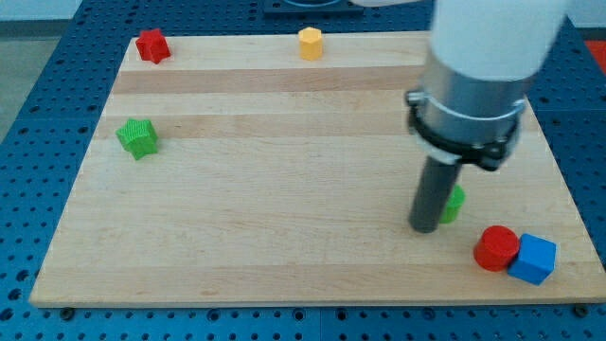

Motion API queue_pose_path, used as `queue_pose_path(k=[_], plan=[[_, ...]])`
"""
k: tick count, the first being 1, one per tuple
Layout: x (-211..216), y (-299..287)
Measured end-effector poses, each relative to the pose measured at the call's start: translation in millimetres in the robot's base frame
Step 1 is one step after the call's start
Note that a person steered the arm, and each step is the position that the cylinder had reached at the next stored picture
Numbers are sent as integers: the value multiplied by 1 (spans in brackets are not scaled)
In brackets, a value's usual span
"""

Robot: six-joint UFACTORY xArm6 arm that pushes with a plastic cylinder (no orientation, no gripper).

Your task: Push the green circle towards the bottom right

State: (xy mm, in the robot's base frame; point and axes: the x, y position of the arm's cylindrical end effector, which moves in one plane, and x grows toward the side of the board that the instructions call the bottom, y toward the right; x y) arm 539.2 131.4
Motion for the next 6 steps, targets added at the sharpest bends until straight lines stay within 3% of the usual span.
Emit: queue_pose_path(k=[4,6], plan=[[-112,22],[-74,30]])
